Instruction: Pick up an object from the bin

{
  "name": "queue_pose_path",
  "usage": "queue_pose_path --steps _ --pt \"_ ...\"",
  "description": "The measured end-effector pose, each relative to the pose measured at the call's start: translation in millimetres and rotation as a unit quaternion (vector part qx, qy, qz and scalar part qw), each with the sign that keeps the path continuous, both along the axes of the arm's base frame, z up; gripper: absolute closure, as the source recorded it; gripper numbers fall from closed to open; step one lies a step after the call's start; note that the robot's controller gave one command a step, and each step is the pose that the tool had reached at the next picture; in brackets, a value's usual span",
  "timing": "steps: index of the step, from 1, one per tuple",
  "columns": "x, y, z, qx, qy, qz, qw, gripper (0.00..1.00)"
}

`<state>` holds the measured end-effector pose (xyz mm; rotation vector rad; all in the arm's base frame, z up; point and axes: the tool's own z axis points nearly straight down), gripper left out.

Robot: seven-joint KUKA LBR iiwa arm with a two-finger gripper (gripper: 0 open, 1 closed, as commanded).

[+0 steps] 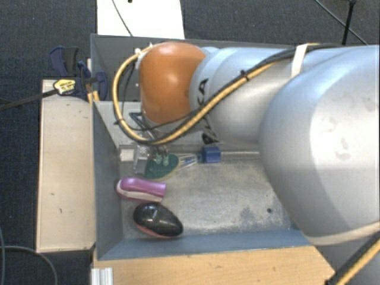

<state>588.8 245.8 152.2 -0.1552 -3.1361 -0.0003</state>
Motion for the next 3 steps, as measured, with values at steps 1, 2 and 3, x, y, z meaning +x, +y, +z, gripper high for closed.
queue_pose_path --steps 1,2,3 --pt "-10.0 3.6 -10.9 0.000 -0.0002 -0.028 0.9996 1.00" --pt "-9.6 3.5 -10.5 0.000 -0.0007 -0.028 0.9996 0.00" --pt "-62.8 -16.5 -78.5 0.000 -0.0012 -0.028 0.9996 0.00"
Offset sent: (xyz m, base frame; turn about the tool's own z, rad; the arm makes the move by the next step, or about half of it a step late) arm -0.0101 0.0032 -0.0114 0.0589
